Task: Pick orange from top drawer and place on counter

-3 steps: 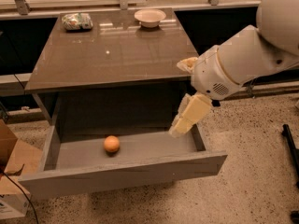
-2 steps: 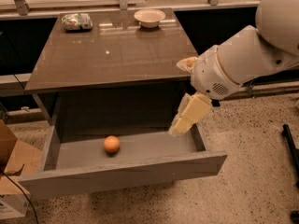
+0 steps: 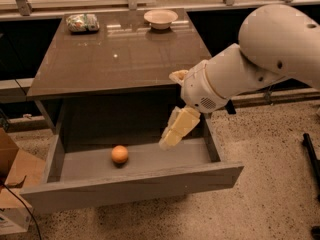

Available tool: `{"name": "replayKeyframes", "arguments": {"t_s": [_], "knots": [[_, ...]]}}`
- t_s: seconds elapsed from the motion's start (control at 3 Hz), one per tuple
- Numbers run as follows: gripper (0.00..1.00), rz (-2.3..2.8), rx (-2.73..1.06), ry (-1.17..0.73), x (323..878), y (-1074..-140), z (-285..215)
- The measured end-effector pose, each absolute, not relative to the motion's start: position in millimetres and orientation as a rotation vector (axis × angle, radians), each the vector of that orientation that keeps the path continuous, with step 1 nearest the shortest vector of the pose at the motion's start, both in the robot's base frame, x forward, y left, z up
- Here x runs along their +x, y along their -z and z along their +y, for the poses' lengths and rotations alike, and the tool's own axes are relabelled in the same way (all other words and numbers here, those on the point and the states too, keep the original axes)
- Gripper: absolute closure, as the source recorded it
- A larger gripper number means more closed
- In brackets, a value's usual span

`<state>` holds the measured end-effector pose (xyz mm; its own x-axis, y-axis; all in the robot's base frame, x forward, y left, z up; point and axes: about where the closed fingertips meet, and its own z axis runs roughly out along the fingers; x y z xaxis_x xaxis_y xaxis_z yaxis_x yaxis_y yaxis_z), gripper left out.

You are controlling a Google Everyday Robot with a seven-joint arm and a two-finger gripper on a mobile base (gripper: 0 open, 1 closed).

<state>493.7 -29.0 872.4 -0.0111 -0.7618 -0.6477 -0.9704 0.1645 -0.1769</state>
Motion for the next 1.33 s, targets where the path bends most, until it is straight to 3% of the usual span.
{"name": "replayKeyframes", "arguments": {"t_s": [1.33], "knots": [[0.00, 1.784, -1.553, -0.697, 534, -755, 61]]}}
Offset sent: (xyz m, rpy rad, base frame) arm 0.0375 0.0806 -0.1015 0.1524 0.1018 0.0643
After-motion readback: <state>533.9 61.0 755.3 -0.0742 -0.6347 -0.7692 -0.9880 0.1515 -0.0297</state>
